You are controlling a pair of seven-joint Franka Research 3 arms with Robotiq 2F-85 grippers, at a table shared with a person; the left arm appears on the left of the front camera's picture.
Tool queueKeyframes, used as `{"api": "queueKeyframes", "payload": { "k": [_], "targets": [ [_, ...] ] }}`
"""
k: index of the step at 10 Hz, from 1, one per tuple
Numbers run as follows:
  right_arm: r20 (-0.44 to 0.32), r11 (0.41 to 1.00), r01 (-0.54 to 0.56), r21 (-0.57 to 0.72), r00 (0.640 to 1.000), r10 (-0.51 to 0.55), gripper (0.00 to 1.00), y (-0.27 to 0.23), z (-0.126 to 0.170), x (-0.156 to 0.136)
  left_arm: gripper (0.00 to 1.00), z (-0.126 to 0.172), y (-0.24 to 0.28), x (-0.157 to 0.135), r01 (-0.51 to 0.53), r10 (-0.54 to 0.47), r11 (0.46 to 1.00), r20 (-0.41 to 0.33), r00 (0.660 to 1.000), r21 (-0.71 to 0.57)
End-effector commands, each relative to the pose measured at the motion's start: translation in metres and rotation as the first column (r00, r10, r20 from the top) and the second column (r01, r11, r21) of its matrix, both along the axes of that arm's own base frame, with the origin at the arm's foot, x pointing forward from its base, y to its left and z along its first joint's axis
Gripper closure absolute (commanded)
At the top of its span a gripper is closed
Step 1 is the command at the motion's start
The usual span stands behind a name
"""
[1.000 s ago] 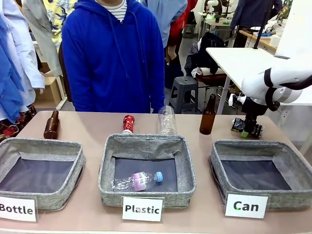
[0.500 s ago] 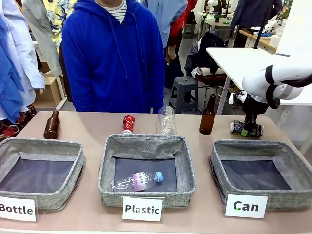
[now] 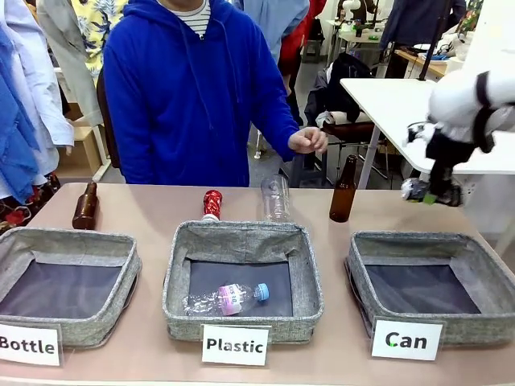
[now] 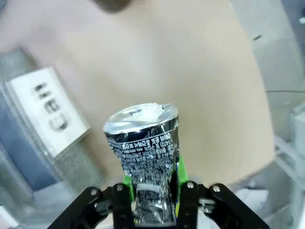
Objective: Sort the can waste into the basket.
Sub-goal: Pick up the can waste from the table and place it in the right Fabric basket.
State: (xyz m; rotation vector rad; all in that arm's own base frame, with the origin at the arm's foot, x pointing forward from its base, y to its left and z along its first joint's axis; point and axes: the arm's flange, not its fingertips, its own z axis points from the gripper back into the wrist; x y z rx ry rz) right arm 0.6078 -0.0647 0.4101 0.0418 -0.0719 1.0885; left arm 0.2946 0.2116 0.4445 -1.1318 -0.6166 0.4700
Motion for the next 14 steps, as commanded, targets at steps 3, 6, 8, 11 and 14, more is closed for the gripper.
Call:
{"api": "queueKeyframes", "payload": {
  "k": [3,6,8,11,14],
  "targets": [
    [0.080,0.985,-0.173,0.011,0.982,0.172,1.00,0.009,0.082,-0.128,0.00,-0.002,0.000,0.001,0.000,0.000,1.000,0.032,1.000,-0.005],
    [0.119,0.954,-0.297,-0.047,0.946,0.301,1.00,0.043,0.052,-0.176,0.00,-0.002,0.000,0.001,0.000,0.000,1.000,0.032,1.000,-0.005],
    [0.114,0.944,-0.329,-0.005,0.938,0.327,1.00,0.046,0.040,-0.183,0.00,-0.002,0.000,0.001,0.000,0.000,1.000,0.032,1.000,-0.005],
    [0.063,0.932,-0.361,0.019,0.931,0.359,0.30,0.046,0.037,-0.176,0.00,-0.002,0.000,0.001,0.000,0.000,1.000,0.032,1.000,-0.005],
    [0.042,0.936,-0.352,0.012,0.935,0.351,0.00,0.045,0.036,-0.174,0.00,-0.002,0.000,0.001,0.000,0.000,1.000,0.032,1.000,-0.005]
  ]
}}
